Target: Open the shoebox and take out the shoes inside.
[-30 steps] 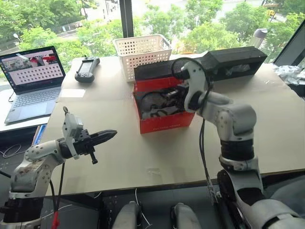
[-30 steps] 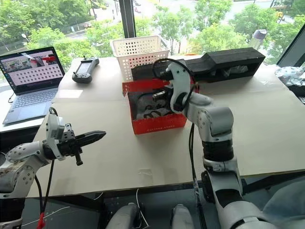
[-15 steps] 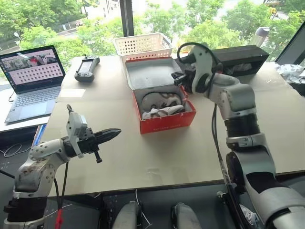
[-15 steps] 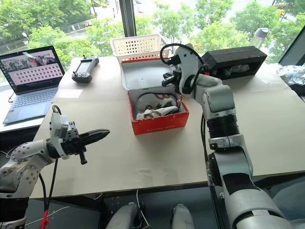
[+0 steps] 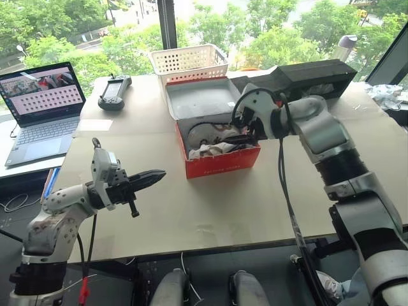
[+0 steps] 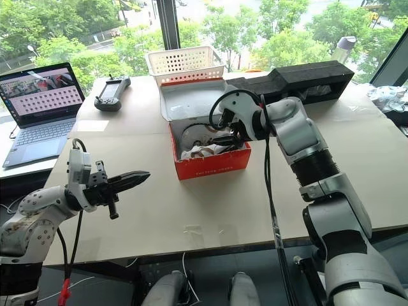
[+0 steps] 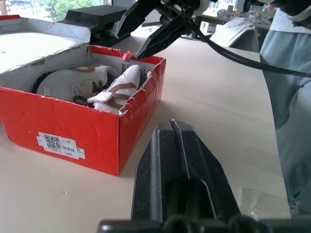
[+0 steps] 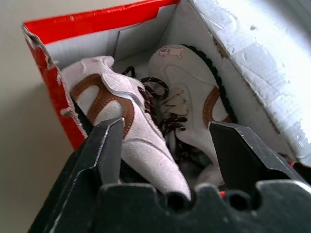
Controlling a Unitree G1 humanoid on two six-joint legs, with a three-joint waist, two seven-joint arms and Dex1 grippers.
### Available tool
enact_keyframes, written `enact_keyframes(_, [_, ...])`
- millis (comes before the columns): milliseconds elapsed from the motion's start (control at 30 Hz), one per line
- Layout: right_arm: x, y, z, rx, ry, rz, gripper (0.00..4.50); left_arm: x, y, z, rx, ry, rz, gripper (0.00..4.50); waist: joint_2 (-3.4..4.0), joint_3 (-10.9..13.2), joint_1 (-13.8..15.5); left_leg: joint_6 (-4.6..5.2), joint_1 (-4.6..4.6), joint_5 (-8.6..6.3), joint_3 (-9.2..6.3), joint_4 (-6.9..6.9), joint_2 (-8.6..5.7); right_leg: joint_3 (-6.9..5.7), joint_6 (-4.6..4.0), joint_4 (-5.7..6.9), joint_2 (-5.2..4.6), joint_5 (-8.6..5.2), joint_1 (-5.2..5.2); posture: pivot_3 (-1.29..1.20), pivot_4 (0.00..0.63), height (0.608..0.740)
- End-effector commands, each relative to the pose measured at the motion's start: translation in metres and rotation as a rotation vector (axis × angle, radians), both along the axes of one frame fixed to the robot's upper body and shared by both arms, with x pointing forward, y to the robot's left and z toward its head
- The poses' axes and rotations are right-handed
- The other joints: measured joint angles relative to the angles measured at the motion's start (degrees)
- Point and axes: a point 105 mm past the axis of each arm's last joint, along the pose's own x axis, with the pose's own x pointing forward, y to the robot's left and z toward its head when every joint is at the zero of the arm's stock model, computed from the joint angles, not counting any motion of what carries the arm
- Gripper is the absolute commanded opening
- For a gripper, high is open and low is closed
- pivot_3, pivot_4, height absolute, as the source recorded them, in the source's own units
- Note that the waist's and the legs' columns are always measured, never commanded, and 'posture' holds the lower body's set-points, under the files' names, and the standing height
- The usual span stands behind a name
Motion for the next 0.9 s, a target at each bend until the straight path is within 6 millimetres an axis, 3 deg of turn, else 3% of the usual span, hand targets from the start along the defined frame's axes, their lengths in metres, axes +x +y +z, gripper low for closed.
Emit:
enact_keyframes(33, [0.004,-0.009,0.005,-0.179,-0.096,0.107,4.43,-0.003,0.001,0.015,-0.027,-0.082,0.002,0.00,0.00,0.0,0.1,0.00,0.00,0.00,0.00,0.00,0.01,0.00,0.00,0.00,0.00,0.00,0.00,0.00,0.150,0.732])
enact_keyframes(333, [0.010,-0.009,-0.003,-0.341,-0.081,0.209,4.43,-0.006,0.000,0.009,-0.014,-0.070,0.009,0.00,0.00,0.0,-0.4,0.01,0.05,0.01,0.04,-0.02,0.03,0.08,-0.03,0.04,0.03,0.01,0.00,0.00,0.150,0.732])
enact_keyframes(600, [0.016,0.003,-0.039,-0.396,-0.065,0.209,4.43,-0.007,-0.001,0.008,-0.016,-0.059,0.012,0.00,0.00,0.0,-0.8,-0.26,0.32,-0.12,0.05,-0.06,0.01,0.13,-0.05,0.10,0.04,0.00,0.20,0.00,0.150,0.732])
enact_keyframes(800, [0.020,0.002,-0.023,-0.405,-0.099,0.191,4.43,-0.009,0.000,0.006,-0.001,-0.051,0.015,0.00,0.02,0.0,-0.2,-0.37,0.41,-0.19,0.04,-0.08,-0.02,0.13,-0.06,0.10,0.01,0.00,0.26,0.00,0.150,0.732])
enact_keyframes(900, [0.021,0.006,-0.029,-0.410,-0.106,0.188,4.43,-0.008,0.000,0.006,0.001,-0.050,0.018,0.00,0.02,0.0,-0.1,-0.39,0.43,-0.19,0.05,-0.10,-0.02,0.13,-0.08,0.10,0.02,-0.01,0.25,0.00,0.150,0.732])
